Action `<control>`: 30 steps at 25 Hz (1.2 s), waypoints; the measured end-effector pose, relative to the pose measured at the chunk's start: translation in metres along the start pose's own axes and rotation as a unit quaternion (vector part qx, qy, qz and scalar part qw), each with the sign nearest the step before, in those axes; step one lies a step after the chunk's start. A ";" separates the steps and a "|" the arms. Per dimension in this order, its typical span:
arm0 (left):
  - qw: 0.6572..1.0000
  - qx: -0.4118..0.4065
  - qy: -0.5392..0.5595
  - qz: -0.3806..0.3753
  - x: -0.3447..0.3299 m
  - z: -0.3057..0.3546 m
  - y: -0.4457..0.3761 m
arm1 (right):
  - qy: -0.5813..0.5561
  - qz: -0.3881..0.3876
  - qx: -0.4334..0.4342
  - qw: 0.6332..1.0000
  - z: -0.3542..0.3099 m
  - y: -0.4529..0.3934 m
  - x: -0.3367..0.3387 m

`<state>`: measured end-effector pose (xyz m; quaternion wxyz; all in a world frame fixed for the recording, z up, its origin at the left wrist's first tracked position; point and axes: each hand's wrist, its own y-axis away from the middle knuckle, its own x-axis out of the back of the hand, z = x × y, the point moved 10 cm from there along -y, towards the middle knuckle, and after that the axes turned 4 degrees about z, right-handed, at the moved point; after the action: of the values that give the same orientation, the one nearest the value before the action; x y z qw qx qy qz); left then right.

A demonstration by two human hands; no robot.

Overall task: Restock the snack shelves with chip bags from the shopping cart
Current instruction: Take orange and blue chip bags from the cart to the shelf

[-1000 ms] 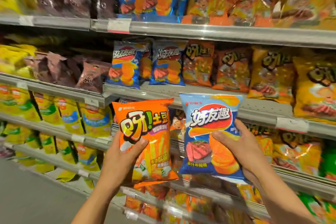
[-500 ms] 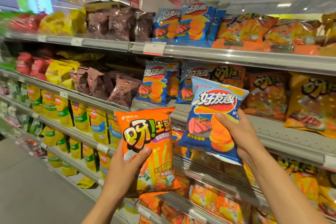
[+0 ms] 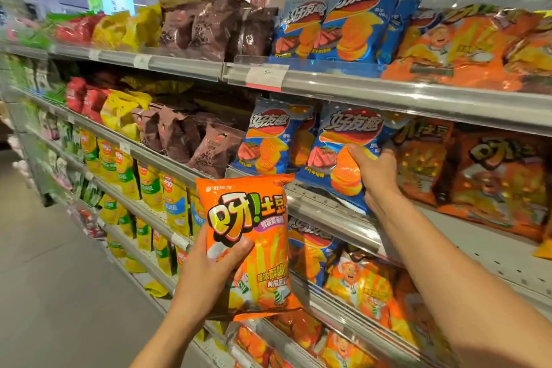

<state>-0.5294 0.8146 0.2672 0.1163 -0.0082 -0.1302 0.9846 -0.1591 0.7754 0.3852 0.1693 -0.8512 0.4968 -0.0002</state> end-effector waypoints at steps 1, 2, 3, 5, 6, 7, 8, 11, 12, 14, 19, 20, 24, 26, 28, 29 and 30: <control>1.000 0.004 0.002 0.003 -0.003 -0.002 -0.003 | 0.007 -0.006 -0.003 1.000 0.006 -0.003 -0.006; 1.000 0.008 0.007 0.007 -0.006 -0.003 -0.005 | 0.011 -0.014 -0.006 1.000 0.012 -0.005 -0.012; 1.000 0.009 0.010 0.010 -0.009 -0.004 -0.007 | 0.013 -0.028 -0.005 1.000 0.017 -0.005 -0.018; 1.000 0.005 0.003 0.017 -0.012 -0.007 -0.010 | 0.029 -0.051 0.007 0.998 0.023 -0.005 -0.029; 1.000 0.004 0.001 0.017 -0.014 -0.008 -0.012 | 0.040 -0.053 0.012 0.998 0.025 -0.003 -0.032; 1.000 0.003 0.004 0.014 -0.016 -0.009 -0.013 | 0.050 -0.049 0.013 0.997 0.026 -0.002 -0.034; 1.000 -0.001 0.007 0.012 -0.017 -0.008 -0.015 | 0.062 -0.046 0.013 0.997 0.026 -0.002 -0.035; 1.000 -0.023 0.013 -0.002 -0.025 0.002 -0.024 | 0.093 -0.053 -0.002 0.994 0.030 0.000 -0.035; 0.999 -0.030 0.019 -0.010 -0.028 0.008 -0.028 | 0.099 -0.053 -0.008 0.994 0.031 0.000 -0.035; 0.998 -0.042 0.027 -0.030 -0.035 0.018 -0.035 | 0.135 -0.041 0.005 0.990 0.029 0.004 -0.034; 0.995 -0.045 0.037 -0.077 -0.049 0.031 -0.043 | 0.239 0.010 0.036 0.970 0.003 0.024 -0.013; 0.995 -0.046 0.036 -0.080 -0.053 0.034 -0.045 | 0.229 0.015 0.051 0.972 -0.004 0.030 -0.001; 0.987 -0.037 0.065 -0.145 -0.096 0.041 -0.038 | 0.294 -0.001 0.112 0.949 -0.022 0.069 0.065; 0.976 -0.049 0.077 -0.200 -0.132 0.052 -0.024 | 0.399 0.020 0.154 0.904 -0.030 0.089 0.109; 0.960 -0.070 0.080 -0.259 -0.170 0.069 -0.009 | 0.489 0.047 0.175 0.853 -0.039 0.106 0.153; 0.950 -0.078 0.090 -0.289 -0.191 0.078 -0.003 | 0.527 0.057 0.172 0.830 -0.042 0.113 0.174; 0.941 -0.080 0.101 -0.313 -0.212 0.086 -0.001 | 0.561 0.061 0.163 0.809 -0.043 0.119 0.193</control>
<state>-0.3269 0.7445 0.3470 0.4298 -0.0757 -0.1924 0.8790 -0.1686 0.5461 0.3590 -0.0031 -0.6304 0.5491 -0.5487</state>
